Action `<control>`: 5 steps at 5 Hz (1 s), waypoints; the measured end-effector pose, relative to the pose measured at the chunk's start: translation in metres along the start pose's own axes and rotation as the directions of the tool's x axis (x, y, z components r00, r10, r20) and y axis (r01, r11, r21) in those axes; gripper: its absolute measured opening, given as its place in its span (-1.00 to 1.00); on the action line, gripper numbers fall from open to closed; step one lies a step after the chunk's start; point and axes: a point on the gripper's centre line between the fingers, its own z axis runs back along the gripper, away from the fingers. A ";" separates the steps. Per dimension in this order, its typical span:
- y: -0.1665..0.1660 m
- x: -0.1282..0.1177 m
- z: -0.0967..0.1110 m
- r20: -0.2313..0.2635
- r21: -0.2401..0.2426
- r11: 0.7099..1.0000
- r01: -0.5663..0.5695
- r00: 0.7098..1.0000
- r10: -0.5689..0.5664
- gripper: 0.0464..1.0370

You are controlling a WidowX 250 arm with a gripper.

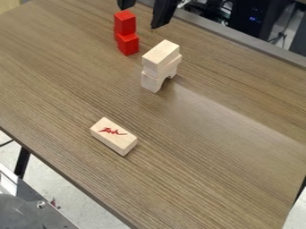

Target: Place the white block on the table

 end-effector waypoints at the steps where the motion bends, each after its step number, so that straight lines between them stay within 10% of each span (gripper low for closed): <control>1: -0.002 0.000 -0.011 -0.038 -0.006 1.000 0.004 0.999 -0.004 0.92; 5: 0.001 0.023 -0.055 -0.055 0.016 0.999 -0.048 0.997 0.049 0.92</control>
